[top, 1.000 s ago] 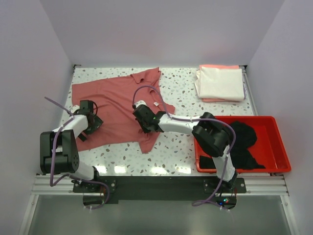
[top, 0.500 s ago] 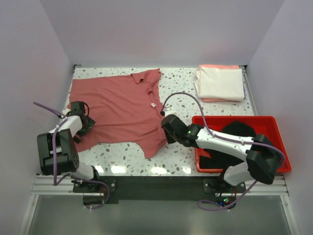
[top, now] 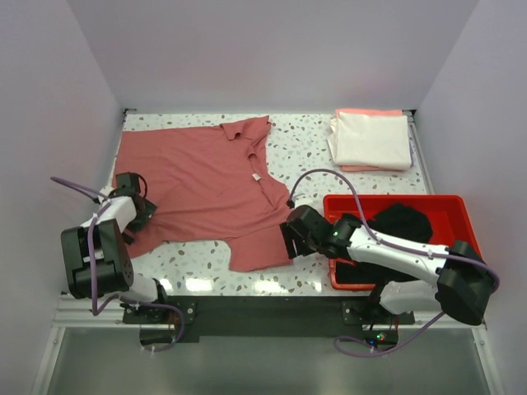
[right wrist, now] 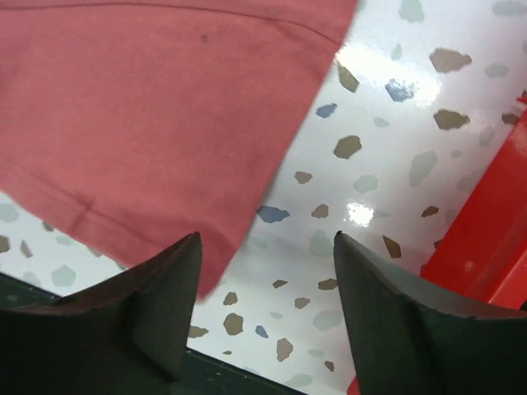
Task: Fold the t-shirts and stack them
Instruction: Flatten the tshirt out
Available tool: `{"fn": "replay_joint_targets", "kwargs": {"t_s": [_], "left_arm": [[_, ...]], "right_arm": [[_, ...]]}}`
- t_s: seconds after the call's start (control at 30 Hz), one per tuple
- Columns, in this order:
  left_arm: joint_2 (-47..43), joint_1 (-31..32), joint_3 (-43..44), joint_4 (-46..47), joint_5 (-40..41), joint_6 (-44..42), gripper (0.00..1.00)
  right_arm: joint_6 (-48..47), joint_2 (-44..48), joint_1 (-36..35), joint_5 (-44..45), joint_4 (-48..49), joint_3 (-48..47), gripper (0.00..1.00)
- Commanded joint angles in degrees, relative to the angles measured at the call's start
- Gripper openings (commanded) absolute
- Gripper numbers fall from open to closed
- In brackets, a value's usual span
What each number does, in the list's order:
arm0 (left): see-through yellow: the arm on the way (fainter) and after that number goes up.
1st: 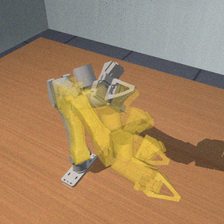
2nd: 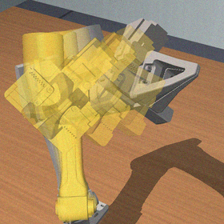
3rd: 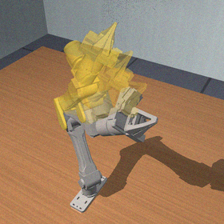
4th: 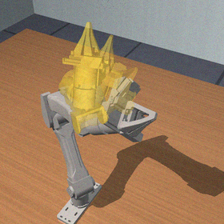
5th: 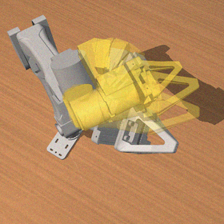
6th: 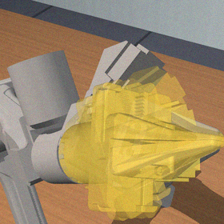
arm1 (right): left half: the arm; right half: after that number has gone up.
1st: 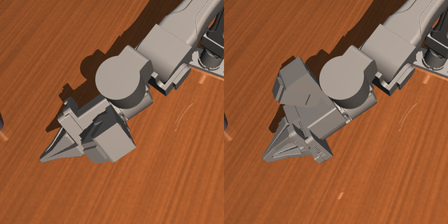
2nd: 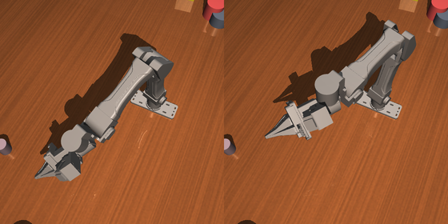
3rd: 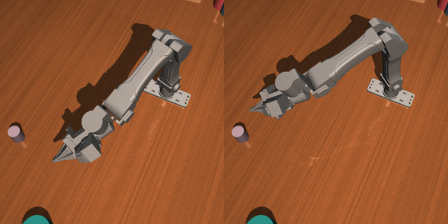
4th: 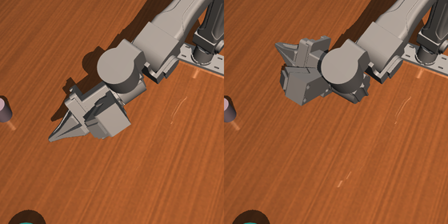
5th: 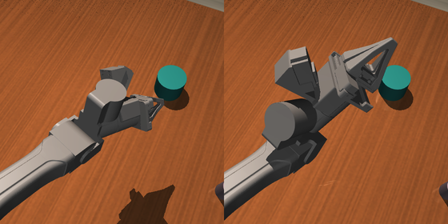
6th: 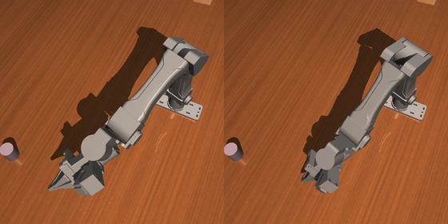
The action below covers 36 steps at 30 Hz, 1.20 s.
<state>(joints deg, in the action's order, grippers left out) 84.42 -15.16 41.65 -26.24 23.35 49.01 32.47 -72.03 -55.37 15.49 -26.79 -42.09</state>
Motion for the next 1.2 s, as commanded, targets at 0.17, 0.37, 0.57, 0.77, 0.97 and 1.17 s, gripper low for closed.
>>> {"fn": "replay_joint_targets", "kwargs": {"t_s": [0.17, 0.37, 0.57, 0.77, 0.97, 1.17], "left_arm": [[-7.78, -0.93, 0.10, -5.31, -4.63, 2.31, 1.00], [-9.28, -0.75, 3.44, -3.92, -9.28, 1.79, 1.00], [-5.59, -0.57, 4.67, 0.75, -13.60, -1.73, 1.00], [-2.33, -0.75, 1.43, 0.31, -11.84, -1.64, 1.00], [-4.96, -0.66, -2.44, -1.96, -7.21, 2.72, 1.00], [-9.80, -0.75, -6.75, -5.12, -1.66, 7.92, 1.00]], "right_arm": [[-6.01, 0.23, -0.08, -6.78, 3.57, -8.09, 0.99], [-7.95, -12.33, -0.08, -8.89, 8.50, -15.03, 0.99], [-7.77, -22.09, -0.17, -9.77, 8.06, -16.63, 0.99], [-4.88, -22.99, -0.26, -11.35, 7.36, -10.66, 0.99], [-0.93, -17.89, -0.26, -11.88, 4.73, -2.04, 0.99], [2.77, -11.14, -1.40, -13.72, 1.04, 5.42, 0.99]]}}
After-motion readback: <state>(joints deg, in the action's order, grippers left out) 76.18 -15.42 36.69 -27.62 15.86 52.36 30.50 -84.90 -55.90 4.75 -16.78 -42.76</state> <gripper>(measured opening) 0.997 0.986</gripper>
